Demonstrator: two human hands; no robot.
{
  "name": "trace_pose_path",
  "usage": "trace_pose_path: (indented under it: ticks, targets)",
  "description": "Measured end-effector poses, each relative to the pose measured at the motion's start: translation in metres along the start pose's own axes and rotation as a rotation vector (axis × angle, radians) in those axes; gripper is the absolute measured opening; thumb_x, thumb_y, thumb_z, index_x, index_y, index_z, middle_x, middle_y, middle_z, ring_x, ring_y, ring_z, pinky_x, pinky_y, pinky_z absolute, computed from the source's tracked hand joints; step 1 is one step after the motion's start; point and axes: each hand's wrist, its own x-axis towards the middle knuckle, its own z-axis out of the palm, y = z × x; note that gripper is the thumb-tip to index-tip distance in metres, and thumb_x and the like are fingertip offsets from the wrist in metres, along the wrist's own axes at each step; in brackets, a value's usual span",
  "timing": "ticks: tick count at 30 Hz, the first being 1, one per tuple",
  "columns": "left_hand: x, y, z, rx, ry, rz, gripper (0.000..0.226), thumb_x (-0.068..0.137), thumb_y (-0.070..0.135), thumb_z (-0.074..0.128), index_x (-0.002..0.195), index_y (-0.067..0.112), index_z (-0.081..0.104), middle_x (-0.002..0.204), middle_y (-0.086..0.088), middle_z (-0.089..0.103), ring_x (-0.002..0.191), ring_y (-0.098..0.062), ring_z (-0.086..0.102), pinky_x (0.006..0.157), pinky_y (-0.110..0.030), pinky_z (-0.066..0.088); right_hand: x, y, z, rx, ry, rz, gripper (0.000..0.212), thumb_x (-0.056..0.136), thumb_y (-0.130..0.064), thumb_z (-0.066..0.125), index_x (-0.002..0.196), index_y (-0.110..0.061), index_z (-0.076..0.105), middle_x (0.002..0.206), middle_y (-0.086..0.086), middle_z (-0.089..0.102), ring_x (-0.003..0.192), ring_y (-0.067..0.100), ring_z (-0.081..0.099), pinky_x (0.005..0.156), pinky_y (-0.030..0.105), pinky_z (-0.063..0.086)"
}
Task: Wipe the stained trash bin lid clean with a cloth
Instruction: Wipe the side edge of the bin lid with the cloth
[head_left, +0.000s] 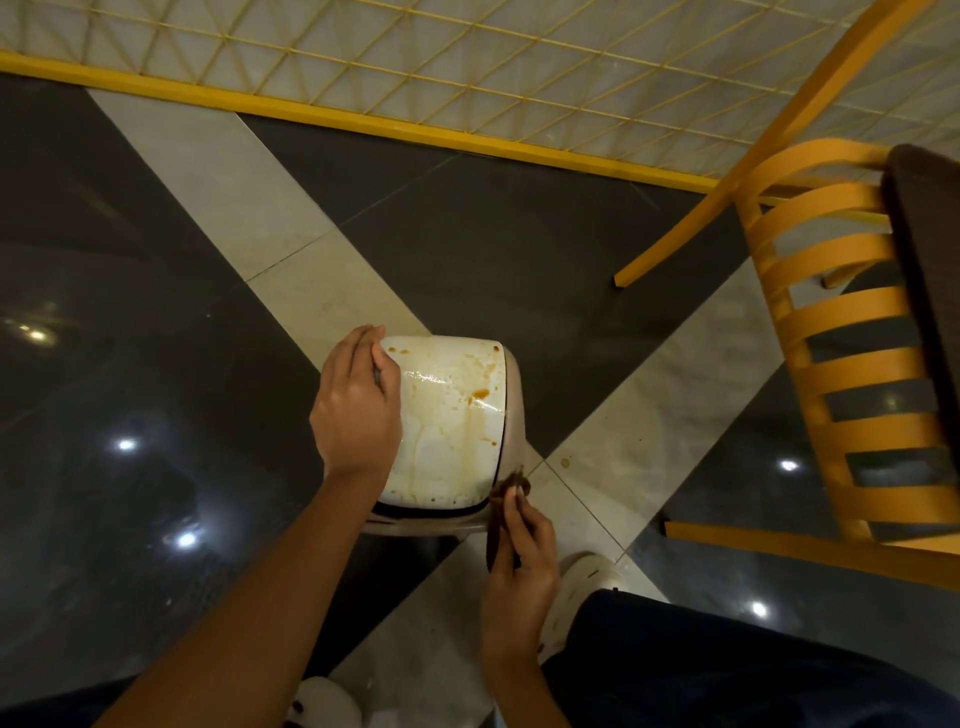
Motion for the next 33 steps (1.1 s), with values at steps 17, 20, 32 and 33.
trace_pose_path:
  ticks: [17,20,32,33]
  targets:
    - [0.001,-0.001,0.000,0.005,-0.023,-0.013,0.034,0.097,0.024,0.038,0.119,0.013,0.061,0.122,-0.004,0.061,0.112,-0.020,0.057,0.083,-0.032,0.048,0.117,-0.023,0.002,-0.090,-0.286,0.134,0.031,0.093,-0.004,0.049,0.119,-0.015,0.062,0.107,-0.002,0.063,0.097,0.009,0.056,0.086,0.016,0.043]
    - [0.001,-0.002,0.001,0.007,-0.025,-0.004,0.033,0.097,0.023,0.039,0.119,0.013,0.061,0.122,-0.005,0.061,0.111,-0.021,0.057,0.082,-0.032,0.049,0.121,-0.022,0.001,-0.114,-0.311,0.139,0.031,0.093,-0.004,0.049,0.119,-0.013,0.062,0.113,0.003,0.065,0.099,0.011,0.057,0.088,0.018,0.043]
    - [0.001,-0.003,0.003,0.006,-0.017,-0.015,0.032,0.097,0.022,0.040,0.118,0.013,0.062,0.120,-0.004,0.062,0.110,-0.020,0.058,0.083,-0.034,0.051,0.147,-0.056,-0.001,-0.111,-0.361,0.018,0.029,0.091,-0.002,0.051,0.114,-0.012,0.065,0.108,-0.003,0.063,0.103,0.011,0.057,0.093,0.021,0.043]
    - [0.001,-0.003,0.002,0.002,-0.017,-0.018,0.032,0.097,0.022,0.040,0.118,0.013,0.062,0.120,-0.004,0.062,0.110,-0.020,0.058,0.083,-0.034,0.051,0.146,-0.054,0.000,-0.115,-0.351,0.023,0.029,0.091,-0.002,0.051,0.114,-0.012,0.065,0.109,-0.002,0.064,0.104,0.011,0.057,0.094,0.022,0.043]
